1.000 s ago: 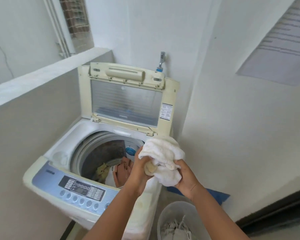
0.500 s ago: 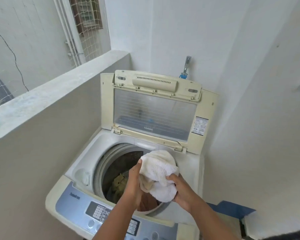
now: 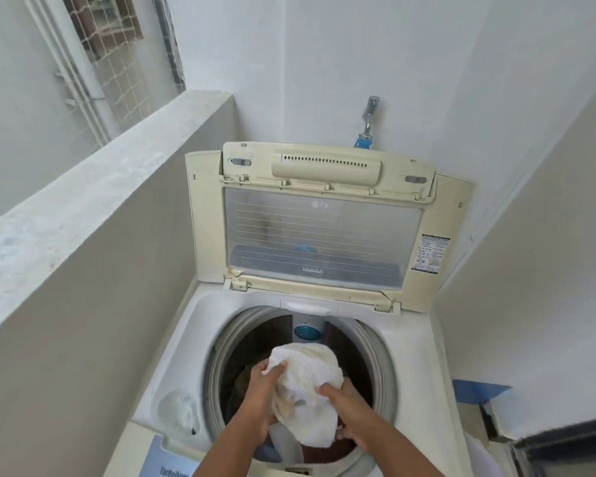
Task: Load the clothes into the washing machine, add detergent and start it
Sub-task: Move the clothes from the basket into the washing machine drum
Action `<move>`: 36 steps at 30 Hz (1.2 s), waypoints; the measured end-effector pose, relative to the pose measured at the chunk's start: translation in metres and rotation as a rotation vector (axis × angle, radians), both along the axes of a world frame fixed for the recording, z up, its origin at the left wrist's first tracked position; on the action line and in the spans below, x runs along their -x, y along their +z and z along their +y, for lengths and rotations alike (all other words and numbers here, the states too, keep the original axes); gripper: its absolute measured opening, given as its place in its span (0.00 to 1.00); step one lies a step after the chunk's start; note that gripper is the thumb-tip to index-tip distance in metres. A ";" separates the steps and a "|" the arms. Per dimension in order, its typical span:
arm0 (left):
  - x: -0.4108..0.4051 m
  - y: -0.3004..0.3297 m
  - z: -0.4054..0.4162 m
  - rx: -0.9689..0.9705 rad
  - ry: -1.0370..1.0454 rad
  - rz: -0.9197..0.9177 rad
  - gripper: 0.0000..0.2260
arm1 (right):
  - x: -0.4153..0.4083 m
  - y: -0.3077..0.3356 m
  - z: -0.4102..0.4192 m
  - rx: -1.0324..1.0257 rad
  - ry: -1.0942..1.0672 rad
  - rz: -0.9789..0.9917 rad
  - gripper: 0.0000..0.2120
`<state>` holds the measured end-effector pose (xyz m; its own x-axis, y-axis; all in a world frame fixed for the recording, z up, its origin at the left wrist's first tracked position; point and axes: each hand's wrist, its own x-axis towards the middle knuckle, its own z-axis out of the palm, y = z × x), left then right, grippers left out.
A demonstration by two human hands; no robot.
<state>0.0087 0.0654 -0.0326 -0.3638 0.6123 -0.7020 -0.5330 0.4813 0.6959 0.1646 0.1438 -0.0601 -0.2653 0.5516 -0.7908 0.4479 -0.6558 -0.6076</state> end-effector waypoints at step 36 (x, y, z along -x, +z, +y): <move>-0.239 0.052 0.069 -0.268 -0.361 0.031 0.12 | -0.204 0.055 0.019 -0.896 0.147 -0.107 0.15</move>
